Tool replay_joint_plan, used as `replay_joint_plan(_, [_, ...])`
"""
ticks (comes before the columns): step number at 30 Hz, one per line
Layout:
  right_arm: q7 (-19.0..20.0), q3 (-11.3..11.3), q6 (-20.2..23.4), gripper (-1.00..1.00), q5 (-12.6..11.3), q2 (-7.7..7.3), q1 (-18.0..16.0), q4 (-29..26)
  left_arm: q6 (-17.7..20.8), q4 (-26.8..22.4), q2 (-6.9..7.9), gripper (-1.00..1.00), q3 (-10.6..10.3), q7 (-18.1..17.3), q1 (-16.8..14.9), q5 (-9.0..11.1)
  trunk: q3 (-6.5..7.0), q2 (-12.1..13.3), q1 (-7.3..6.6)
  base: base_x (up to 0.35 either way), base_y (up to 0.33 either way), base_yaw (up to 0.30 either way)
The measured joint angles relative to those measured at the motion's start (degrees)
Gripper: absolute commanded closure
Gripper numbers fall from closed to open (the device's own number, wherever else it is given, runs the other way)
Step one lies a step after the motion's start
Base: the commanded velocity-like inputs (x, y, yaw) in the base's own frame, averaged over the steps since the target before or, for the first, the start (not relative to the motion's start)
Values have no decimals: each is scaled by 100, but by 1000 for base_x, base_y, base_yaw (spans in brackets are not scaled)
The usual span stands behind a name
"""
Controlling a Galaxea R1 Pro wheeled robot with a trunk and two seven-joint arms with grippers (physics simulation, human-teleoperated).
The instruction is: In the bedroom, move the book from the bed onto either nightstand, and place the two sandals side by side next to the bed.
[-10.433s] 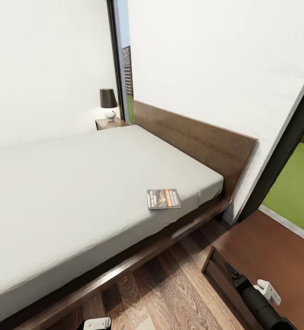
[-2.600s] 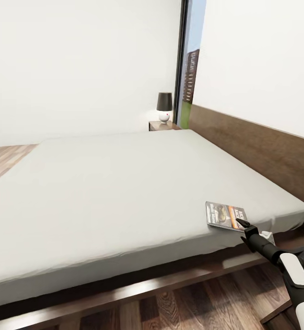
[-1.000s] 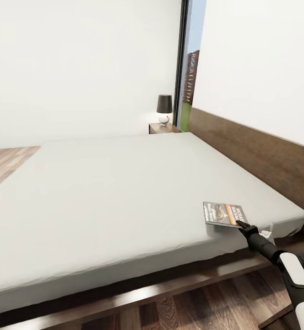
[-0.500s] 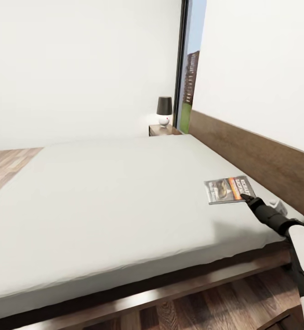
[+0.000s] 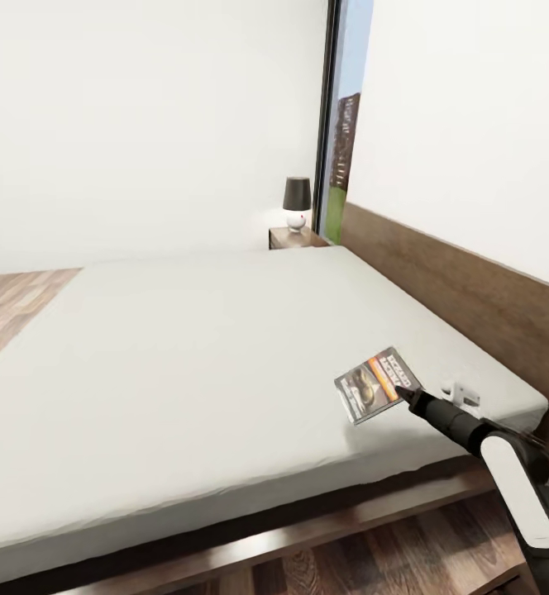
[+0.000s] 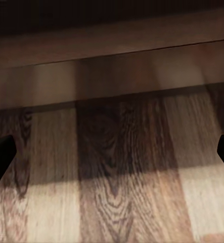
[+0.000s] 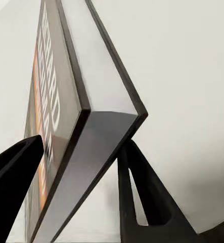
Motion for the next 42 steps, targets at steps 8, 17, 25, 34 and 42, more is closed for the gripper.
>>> replay_joint_plan(8, [-3, 452, -4, 100, 560, 0, 109, -39, 265, -8, -2, -100, 15, -12, -2, -12, 144, 321, -176, 0, 0, 0])
replay_joint_plan(17, [20, 532, -50, 100, 656, -2, 109, -30, 306, -11, -120, -100, 18, 25, -14, 51, 318, 682, -374, -1, 0, 73])
replay_joint_plan(25, [34, 526, -58, 100, 656, -4, 109, -32, 308, -15, -122, -100, 18, 26, -16, 66, 493, 1003, -546, -214, 0, 244])
replay_joint_plan(34, [41, 495, -58, 100, 660, -9, 109, -19, 308, -16, -123, -100, 18, 26, -16, 42, 681, 1364, -747, -138, 0, 267])
replay_joint_plan(42, [37, 494, -57, 100, 664, -9, 109, -16, 308, -19, -122, -100, 18, 26, -15, 33, 850, 1684, -923, -7, 0, 269])
